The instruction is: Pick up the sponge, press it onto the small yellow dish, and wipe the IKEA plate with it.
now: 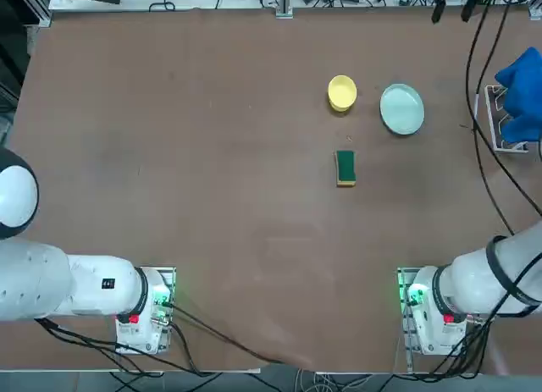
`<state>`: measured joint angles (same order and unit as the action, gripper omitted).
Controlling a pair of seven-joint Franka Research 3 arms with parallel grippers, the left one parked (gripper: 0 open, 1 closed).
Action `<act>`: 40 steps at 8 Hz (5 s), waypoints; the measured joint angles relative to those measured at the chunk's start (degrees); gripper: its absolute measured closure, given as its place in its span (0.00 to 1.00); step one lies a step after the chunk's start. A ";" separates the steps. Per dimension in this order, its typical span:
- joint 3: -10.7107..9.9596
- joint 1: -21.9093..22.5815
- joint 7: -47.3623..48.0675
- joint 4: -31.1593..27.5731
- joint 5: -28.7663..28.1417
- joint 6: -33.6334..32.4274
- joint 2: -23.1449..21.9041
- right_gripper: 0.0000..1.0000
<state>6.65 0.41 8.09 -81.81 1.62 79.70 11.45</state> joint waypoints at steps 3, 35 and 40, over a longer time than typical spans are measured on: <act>0.06 2.55 3.82 -7.30 -0.31 4.27 -0.78 0.00; 0.12 26.97 38.35 -53.88 -0.38 60.83 -2.45 0.00; 0.09 28.49 38.35 -58.50 -0.38 68.12 -0.57 0.00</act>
<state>6.75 28.90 46.44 -140.30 1.24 147.82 10.87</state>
